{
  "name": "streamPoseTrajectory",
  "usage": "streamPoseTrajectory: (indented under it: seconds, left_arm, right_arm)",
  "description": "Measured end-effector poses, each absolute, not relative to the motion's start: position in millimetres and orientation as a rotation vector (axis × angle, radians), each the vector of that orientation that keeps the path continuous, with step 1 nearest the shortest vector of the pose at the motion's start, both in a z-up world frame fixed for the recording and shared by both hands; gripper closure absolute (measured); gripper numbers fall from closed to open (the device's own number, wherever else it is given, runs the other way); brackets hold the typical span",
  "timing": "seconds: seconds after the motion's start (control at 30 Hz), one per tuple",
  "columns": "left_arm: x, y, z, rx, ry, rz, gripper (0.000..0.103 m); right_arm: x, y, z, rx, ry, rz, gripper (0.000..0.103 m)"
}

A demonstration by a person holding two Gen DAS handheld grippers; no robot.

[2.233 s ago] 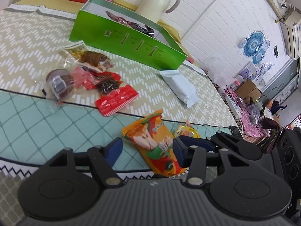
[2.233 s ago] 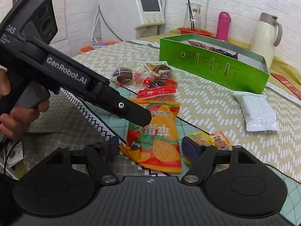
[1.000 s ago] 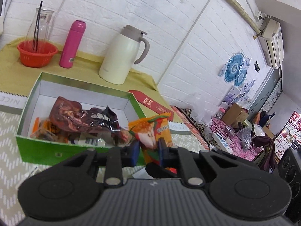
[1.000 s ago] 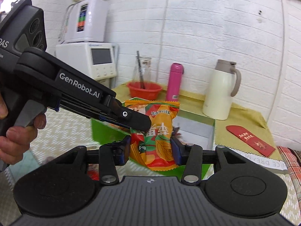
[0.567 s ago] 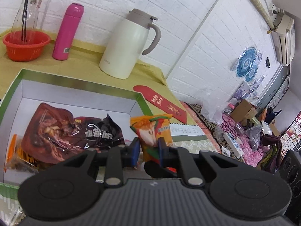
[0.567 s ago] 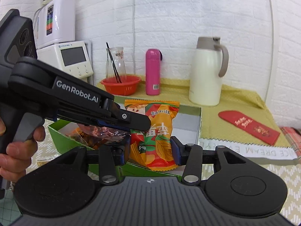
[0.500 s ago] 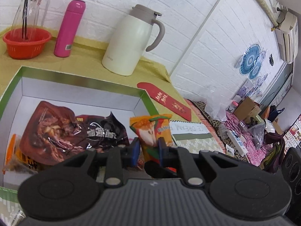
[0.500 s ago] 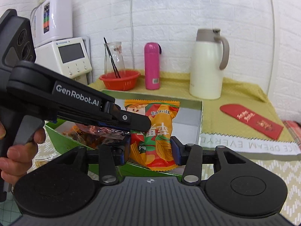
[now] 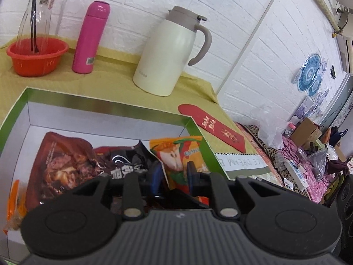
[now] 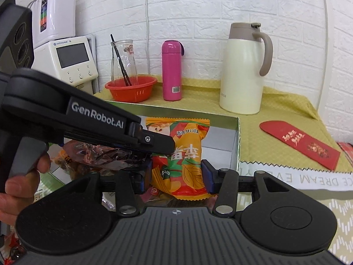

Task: Organize snacks
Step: 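Lower the chip bag into the green box and open the left tool, then move the left tool to the yellow jelly cup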

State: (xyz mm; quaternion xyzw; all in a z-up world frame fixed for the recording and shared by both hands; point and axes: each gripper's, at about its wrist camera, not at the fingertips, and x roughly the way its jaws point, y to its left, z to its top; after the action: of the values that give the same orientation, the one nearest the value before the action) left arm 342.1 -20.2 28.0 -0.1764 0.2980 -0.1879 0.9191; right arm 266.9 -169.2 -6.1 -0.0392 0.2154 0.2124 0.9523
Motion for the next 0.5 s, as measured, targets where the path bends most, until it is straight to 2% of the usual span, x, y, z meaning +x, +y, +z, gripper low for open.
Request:
streamPoseTrajectory:
  seconds: [0.03, 0.07, 0.1, 0.17, 0.33, 0.4, 0.47, 0.5]
  left_arm:
    - [338, -17, 30, -0.376, 0.59, -0.374, 0.046]
    - [334, -14, 32, -0.39, 0.556, -0.365, 0.047]
    - [331, -12, 35, -0.394, 0.538, -0.362, 0.046]
    - [328, -9, 40, -0.392, 0.53, -0.344, 0.038]
    - [317, -10, 42, -0.329, 0.549, -0.24, 0.033]
    - [312, -9, 41, -0.316, 0.558, -0.207, 0.027]
    - [305, -8, 41, -0.304, 0.547, -0.181, 0.015]
    - [301, -8, 43, -0.295, 0.537, -0.17, 0.015]
  right_arm:
    - [265, -170, -6, -0.089, 0.429, 0.437, 0.005]
    - [264, -171, -6, -0.094, 0.424, 0.448, 0.0]
    - [262, -172, -6, -0.098, 0.418, 0.456, 0.0]
    - [255, -173, -5, -0.108, 0.385, 0.451, 0.0]
    - [240, -175, 0, -0.128, 0.356, 0.449, 0.0]
    - [234, -173, 3, -0.138, 0.353, 0.444, 0.0]
    - [229, -173, 6, -0.14, 0.351, 0.442, 0.0]
    - [226, -173, 8, -0.14, 0.348, 0.443, 0.0]
